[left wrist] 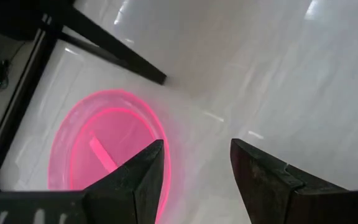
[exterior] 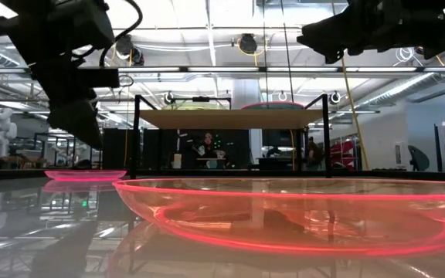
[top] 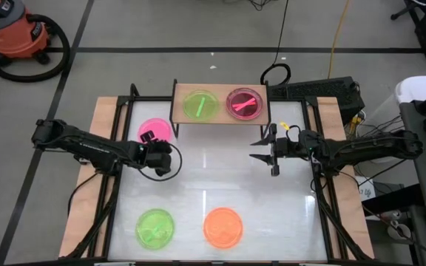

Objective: Place and stack plates onto a shelf
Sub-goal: Stack the top pink plate on the green plate on the shelf

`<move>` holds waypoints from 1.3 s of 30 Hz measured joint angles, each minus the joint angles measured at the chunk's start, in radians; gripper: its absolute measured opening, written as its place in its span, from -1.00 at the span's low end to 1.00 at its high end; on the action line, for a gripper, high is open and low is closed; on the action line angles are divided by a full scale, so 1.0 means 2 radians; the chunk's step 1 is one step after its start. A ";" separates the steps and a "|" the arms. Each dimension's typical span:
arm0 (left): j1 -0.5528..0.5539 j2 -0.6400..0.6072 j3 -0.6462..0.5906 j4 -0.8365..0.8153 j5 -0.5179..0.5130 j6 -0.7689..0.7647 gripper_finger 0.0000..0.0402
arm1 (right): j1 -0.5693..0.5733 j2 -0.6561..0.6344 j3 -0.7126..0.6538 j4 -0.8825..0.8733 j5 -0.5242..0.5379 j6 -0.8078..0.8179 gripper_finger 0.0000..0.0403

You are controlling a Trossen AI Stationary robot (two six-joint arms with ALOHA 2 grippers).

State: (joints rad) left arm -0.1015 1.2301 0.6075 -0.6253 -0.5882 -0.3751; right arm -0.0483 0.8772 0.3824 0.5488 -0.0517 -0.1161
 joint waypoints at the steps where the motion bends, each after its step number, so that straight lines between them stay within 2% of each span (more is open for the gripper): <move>1: 0.002 0.000 -0.004 0.001 0.002 0.000 -0.05 | 0.000 0.000 0.000 0.000 0.000 0.000 -0.20; 9: 0.012 0.000 -0.037 0.027 0.004 -0.001 -0.05 | 0.000 0.005 0.000 0.000 0.000 0.009 -0.20; 16: 0.012 -0.023 -0.042 0.041 0.002 0.010 -0.05 | 0.000 0.010 0.000 -0.004 0.000 0.009 -0.20; 22: 0.011 -0.085 -0.081 0.127 -0.007 0.061 -0.05 | 0.000 0.010 0.000 -0.014 0.001 0.010 -0.20; 31: 0.011 -0.181 -0.111 0.131 -0.006 0.064 -0.05 | -0.002 0.010 -0.004 -0.014 0.014 0.009 -0.20; 39: 0.011 -0.161 -0.111 0.114 -0.001 0.073 -0.05 | -0.002 0.010 -0.004 -0.011 0.027 0.011 -0.20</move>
State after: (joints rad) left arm -0.0788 0.9082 0.3851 -0.3969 -0.5900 -0.2287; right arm -0.0525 0.8982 0.3748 0.5270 0.0032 -0.0941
